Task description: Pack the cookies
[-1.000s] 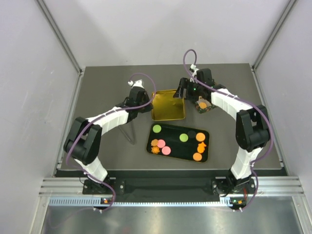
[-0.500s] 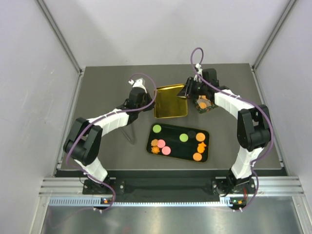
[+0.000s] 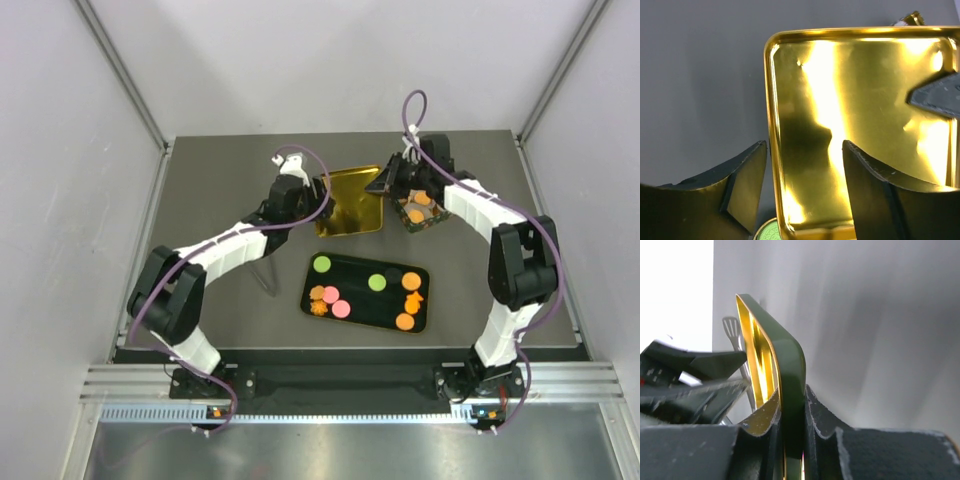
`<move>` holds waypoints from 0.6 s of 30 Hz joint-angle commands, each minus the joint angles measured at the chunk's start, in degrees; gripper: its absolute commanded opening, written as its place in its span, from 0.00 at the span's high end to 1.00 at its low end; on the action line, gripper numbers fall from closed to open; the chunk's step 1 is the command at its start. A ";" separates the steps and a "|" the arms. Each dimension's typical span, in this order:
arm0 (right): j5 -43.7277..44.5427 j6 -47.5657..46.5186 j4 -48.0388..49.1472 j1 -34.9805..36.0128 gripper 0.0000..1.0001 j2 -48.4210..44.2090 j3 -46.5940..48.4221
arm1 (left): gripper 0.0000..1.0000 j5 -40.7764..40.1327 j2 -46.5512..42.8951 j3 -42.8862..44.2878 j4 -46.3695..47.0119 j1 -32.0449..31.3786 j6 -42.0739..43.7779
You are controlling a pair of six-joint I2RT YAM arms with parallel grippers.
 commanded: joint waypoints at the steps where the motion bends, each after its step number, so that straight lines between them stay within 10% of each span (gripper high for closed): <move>1: 0.89 1.52 -0.05 -1.40 1.00 -1.37 5.68 | 0.31 -4.52 -5.70 2.59 0.36 -1.62 5.42; 9: -0.51 4.51 -3.21 -4.03 1.00 1.79 14.12 | 0.29 -23.58 -11.15 1.72 -0.01 -18.30 27.39; 18: -1.48 6.97 -7.17 -5.62 1.00 2.94 19.05 | 0.27 -27.30 -8.70 -7.59 22.82 -25.44 55.52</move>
